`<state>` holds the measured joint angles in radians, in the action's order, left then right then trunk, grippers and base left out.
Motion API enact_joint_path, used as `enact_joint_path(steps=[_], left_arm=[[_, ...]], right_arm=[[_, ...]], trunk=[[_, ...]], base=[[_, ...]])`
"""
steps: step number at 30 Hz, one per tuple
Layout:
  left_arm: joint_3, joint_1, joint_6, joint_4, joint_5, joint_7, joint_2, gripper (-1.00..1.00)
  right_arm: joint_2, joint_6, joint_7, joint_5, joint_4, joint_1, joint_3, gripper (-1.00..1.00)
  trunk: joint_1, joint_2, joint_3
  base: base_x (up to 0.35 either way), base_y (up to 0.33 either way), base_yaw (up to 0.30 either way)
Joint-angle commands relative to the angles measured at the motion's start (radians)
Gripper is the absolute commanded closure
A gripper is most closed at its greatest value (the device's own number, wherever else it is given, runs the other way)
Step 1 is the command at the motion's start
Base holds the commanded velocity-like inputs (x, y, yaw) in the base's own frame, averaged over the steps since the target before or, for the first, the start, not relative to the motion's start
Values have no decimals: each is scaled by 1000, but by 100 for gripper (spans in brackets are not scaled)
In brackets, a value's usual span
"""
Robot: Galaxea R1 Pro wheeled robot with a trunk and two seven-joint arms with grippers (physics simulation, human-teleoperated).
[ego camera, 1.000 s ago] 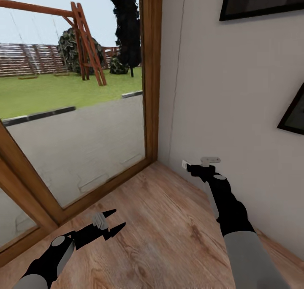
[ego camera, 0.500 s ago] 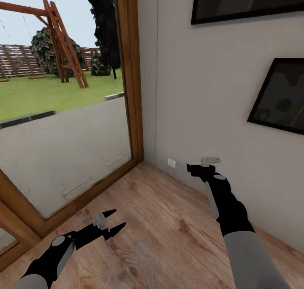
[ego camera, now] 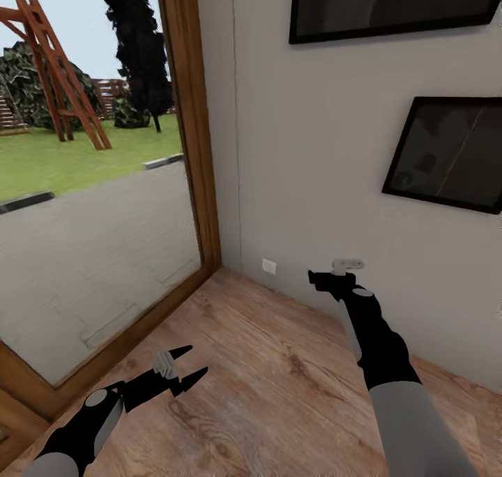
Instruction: Pick up the two gym shoes and the two sandals from the corridor floor and place them onto the hallstand (shoe rack) in the corridor, making sure they are on the rack and not on the floor. Arrange them so the two gym shoes are next to each other and the two sandals are next to each other.
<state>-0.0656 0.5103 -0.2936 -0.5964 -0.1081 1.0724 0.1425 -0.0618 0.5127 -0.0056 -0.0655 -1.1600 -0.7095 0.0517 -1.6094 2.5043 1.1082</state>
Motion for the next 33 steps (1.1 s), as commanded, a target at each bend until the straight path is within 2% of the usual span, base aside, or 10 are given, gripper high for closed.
enact_joint_path(steps=[1,11,27,33], left_arm=[[0,0,-6,1,-2,3,0,-100],[0,0,-6,2,-2,3,0,-100],[0,0,-6,1,-2,3,0,-100],[0,0,-6,2,-2,3,0,-100]], right_arm=[[-1,6,1,-7,-1,-1,1,-100],[-1,6,1,-7,-1,-1,2,-100],[-1,6,1,-7,-1,-1,2,-100],[-1,6,1,-7,-1,-1,2,-100]], trunk=[[0,0,1],[0,0,1],[0,0,1],[0,0,1]], base=[[-137,254,-109],[-220,152,-57],[-299,8,-242],[-190,1,-254]])
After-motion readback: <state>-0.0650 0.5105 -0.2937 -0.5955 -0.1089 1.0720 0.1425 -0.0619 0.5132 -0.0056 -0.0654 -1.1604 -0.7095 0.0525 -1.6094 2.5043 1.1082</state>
